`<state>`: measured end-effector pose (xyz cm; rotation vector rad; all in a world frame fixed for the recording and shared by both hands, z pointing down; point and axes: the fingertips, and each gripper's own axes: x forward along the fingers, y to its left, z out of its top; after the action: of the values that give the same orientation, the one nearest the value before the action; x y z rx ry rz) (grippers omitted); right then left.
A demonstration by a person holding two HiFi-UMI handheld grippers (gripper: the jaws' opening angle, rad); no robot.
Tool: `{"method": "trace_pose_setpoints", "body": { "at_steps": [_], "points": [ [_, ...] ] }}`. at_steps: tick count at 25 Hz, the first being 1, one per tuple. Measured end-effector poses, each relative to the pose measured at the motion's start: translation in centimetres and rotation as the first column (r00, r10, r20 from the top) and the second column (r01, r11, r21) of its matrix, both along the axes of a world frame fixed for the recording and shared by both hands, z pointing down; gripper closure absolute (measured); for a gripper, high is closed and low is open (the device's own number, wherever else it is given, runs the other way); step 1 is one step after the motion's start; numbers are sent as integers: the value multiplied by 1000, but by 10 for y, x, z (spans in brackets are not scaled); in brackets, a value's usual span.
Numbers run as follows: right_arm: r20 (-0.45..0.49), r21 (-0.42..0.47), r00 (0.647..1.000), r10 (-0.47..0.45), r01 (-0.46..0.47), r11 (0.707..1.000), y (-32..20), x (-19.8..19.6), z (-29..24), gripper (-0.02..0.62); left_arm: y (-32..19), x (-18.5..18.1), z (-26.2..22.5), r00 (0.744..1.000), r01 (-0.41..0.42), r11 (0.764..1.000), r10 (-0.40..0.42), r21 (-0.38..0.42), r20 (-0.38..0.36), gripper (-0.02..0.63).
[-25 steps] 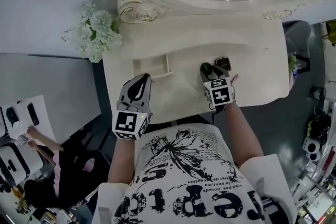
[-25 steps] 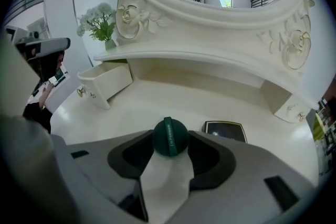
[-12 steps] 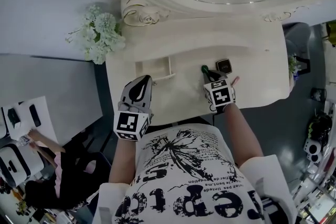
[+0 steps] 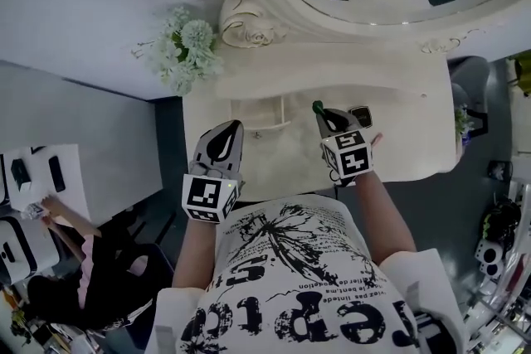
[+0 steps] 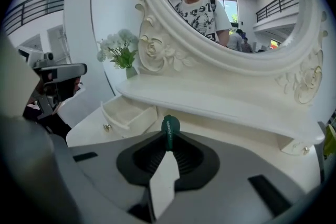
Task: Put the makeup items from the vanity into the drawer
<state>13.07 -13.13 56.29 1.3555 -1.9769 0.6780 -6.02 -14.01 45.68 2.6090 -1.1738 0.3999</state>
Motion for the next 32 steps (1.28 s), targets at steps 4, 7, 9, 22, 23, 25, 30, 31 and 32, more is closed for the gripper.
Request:
{"method": "trace_pose_setpoints", "body": {
  "at_steps": [4, 7, 9, 22, 23, 25, 30, 31, 32],
  "points": [
    [15, 36, 994, -104, 104, 994, -13, -45, -15, 543, 2, -23, -6, 999, 47, 999, -47, 18, -4, 586],
    [20, 36, 985, -169, 168, 985, -18, -76, -17, 543, 3, -43, -9, 996, 84, 996, -84, 25, -7, 586],
    [20, 32, 979, -204, 204, 979, -20, -95, -16, 543, 4, -56, -10, 994, 105, 994, -105, 29, -8, 586],
    [54, -21, 970, -237, 238, 971, -29, -150, 1, 379, 17, -114, -8, 977, 212, 977, -212, 24, -9, 586],
    [50, -18, 972, -230, 231, 973, -29, -150, 0, 374, 17, -115, -8, 977, 211, 977, -211, 26, -10, 586],
    [44, -9, 974, -222, 222, 975, -28, -148, -2, 373, 17, -114, -10, 979, 206, 978, -206, 30, -13, 586],
    [42, 21, 981, -190, 189, 982, -26, -136, -11, 374, 16, -106, -12, 983, 182, 983, -181, 36, -21, 586],
    [42, 25, 983, -180, 179, 984, -26, -133, -12, 373, 16, -104, -12, 985, 173, 984, -173, 37, -22, 586],
    [42, 30, 985, -168, 167, 985, -25, -128, -14, 374, 16, -100, -12, 986, 164, 986, -163, 38, -23, 586]
  ]
}}
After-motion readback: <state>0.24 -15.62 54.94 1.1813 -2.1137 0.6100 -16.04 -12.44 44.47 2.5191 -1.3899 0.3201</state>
